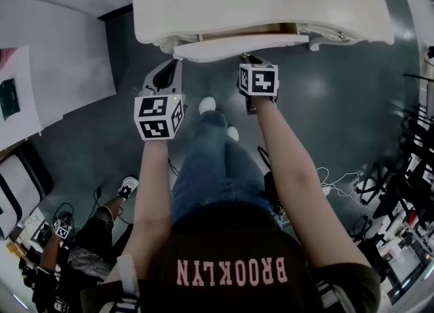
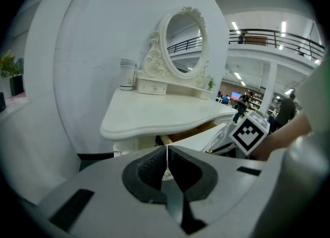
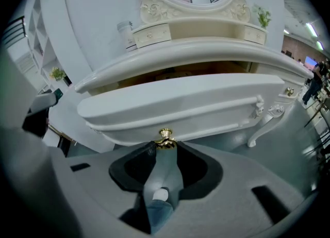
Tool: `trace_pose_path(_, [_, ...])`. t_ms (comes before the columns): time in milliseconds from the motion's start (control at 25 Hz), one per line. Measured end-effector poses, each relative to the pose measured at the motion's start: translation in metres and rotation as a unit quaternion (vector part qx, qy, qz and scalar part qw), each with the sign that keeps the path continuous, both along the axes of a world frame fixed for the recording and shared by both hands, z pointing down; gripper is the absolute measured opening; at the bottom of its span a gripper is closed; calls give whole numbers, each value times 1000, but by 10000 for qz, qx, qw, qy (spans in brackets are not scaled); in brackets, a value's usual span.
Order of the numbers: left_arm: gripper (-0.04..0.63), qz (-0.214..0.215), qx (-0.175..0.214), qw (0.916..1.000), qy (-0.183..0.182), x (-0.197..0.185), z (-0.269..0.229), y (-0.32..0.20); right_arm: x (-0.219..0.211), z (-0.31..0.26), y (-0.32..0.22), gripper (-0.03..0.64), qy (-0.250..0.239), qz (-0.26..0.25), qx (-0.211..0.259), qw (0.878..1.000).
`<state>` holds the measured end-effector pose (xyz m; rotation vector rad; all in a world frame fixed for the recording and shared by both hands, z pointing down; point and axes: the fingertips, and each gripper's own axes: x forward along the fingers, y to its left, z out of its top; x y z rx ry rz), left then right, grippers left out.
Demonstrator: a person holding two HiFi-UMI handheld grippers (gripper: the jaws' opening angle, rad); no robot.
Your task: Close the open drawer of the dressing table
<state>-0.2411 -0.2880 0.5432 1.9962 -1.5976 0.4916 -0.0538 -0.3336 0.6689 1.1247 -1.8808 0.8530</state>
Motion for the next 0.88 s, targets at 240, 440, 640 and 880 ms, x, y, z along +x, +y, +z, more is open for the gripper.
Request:
trace_pose_path(240, [6, 121, -53, 9999, 41, -2, 5, -6, -4, 1, -13, 115, 15, 87, 22, 10000])
trace_pose_path(440, [6, 194, -70, 9998, 49, -8, 5, -13, -6, 1, -25, 115, 76, 172, 54, 9998])
trace_pose_path(640, [6, 260, -101, 9996, 51, -12, 7, -21, -10, 1, -37, 117, 116, 152, 42, 9998])
trace_pose_path(880, [6, 329, -82, 9994, 90, -9, 7, -31, -14, 1, -47, 118, 129, 113, 48, 9998])
